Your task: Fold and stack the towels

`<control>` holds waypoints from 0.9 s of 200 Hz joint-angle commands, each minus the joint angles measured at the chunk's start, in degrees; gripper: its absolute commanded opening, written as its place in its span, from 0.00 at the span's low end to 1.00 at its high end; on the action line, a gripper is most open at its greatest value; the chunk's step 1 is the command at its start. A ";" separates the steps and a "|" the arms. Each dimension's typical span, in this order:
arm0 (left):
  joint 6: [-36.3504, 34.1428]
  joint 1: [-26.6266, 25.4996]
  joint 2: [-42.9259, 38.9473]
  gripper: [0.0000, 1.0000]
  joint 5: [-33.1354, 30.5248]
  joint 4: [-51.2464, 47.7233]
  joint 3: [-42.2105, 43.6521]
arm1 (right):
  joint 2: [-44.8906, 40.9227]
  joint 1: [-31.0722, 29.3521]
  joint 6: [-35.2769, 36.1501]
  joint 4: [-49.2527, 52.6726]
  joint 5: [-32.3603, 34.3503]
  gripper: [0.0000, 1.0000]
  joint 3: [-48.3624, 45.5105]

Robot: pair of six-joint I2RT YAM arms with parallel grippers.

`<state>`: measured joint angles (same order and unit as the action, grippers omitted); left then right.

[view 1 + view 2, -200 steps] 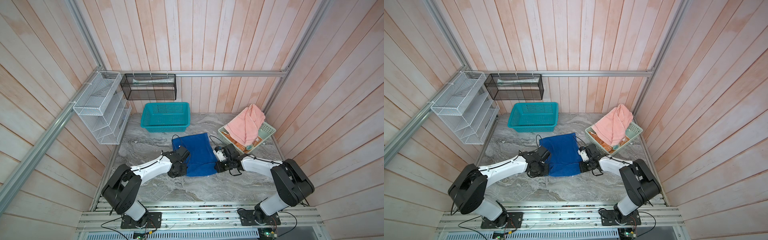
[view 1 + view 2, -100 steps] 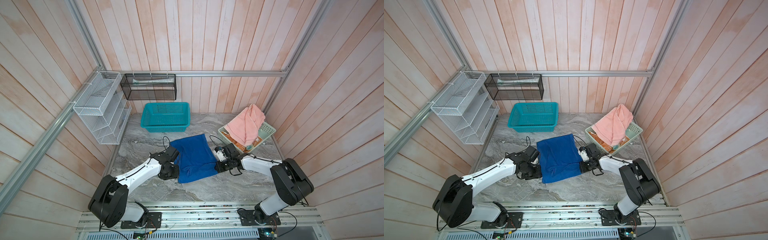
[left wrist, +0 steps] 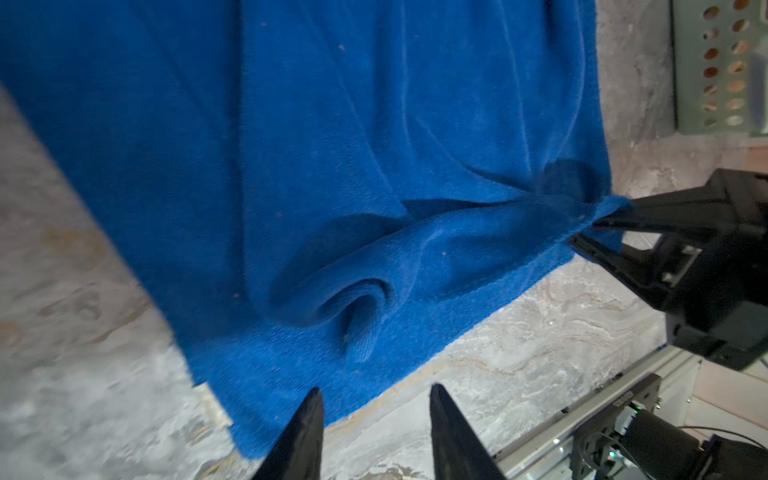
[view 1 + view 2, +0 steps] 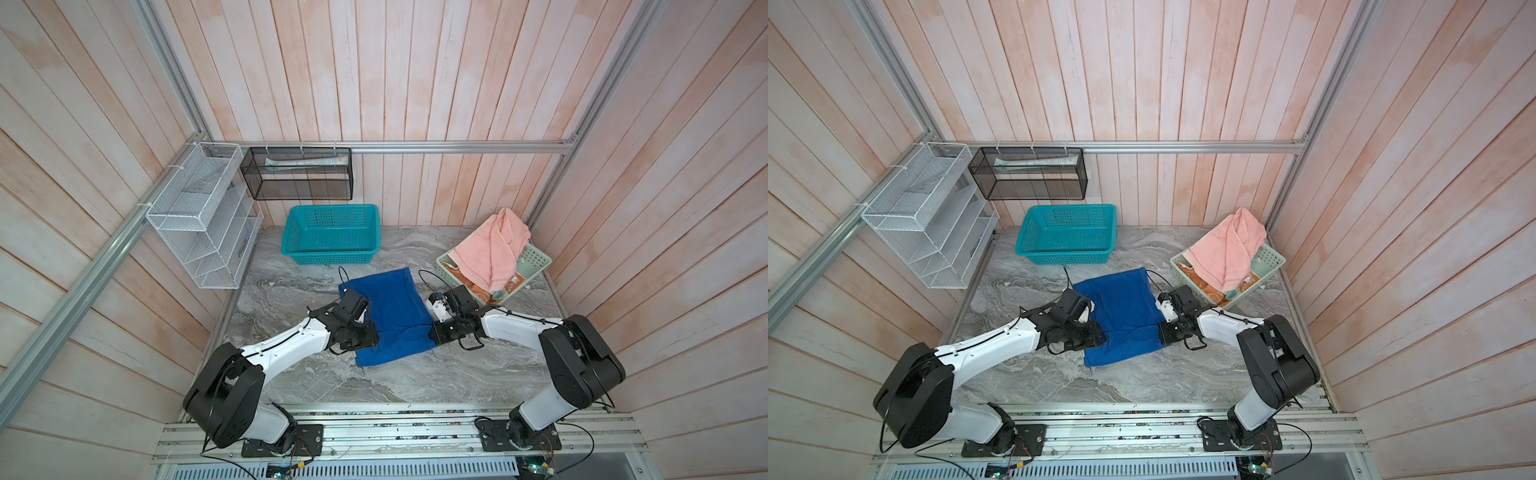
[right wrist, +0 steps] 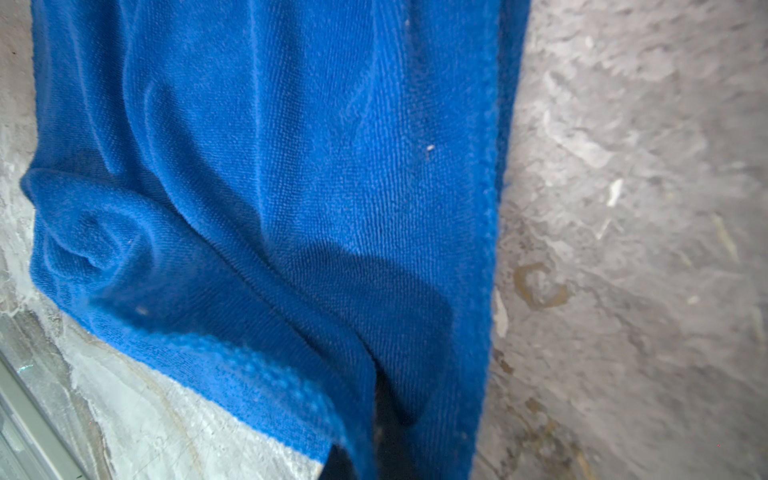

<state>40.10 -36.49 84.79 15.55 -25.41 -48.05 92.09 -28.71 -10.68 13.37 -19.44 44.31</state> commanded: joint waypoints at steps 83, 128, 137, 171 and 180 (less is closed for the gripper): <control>5.42 -1.98 3.14 0.14 3.16 11.51 8.46 | -3.22 -0.86 -3.03 2.32 -0.60 0.00 -6.81; 8.29 -3.39 -4.16 0.00 2.31 12.22 15.07 | -11.48 -3.88 -9.62 2.37 -0.76 0.00 -13.43; 8.86 -4.06 -5.62 0.00 2.30 11.81 16.15 | -12.99 -5.50 -11.41 2.47 -0.49 0.00 -13.80; 10.00 -4.91 -12.10 0.00 2.32 8.56 17.20 | -17.42 -9.69 -15.51 6.77 2.81 0.00 -13.65; 9.62 -4.51 -13.57 0.00 1.90 7.29 16.16 | -18.26 -9.70 -15.35 8.28 3.80 0.00 -12.57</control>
<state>48.84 -41.28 75.37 18.81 -15.75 -30.85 76.23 -37.71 -22.72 15.51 -19.38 30.76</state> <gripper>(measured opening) 0.047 0.052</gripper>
